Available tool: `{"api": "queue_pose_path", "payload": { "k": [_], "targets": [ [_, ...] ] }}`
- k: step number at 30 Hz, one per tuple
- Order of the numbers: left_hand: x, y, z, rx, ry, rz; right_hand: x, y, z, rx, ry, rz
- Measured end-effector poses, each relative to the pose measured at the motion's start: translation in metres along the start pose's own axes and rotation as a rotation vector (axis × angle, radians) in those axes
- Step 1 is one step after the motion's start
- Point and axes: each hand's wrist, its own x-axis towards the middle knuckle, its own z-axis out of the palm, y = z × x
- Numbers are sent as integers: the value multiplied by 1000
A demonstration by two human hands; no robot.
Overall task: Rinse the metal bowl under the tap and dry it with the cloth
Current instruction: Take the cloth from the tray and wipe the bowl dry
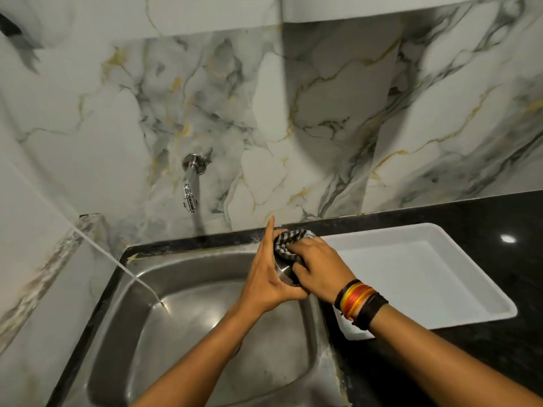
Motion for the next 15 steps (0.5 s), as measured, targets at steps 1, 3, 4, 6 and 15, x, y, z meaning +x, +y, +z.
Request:
{"api": "queue_pose_path", "payload": {
  "k": [1,3,4,6,15],
  "targets": [
    [-1,0,-5,-7,8,1,4,-6,1,14,-16,-25],
    [-2,-2,-16,-32,22,6,8,-16,-1,79,-83,-121],
    [-2,-3,-23,-38,30,8,7,-18,-3,110,-134,-184],
    [-2,-5,-37,-30,24,27,4,-18,-11,123,-236,-313],
    [4,18,-45,51,63,137,16,-26,-40,-684,-16,-617]
  ]
}}
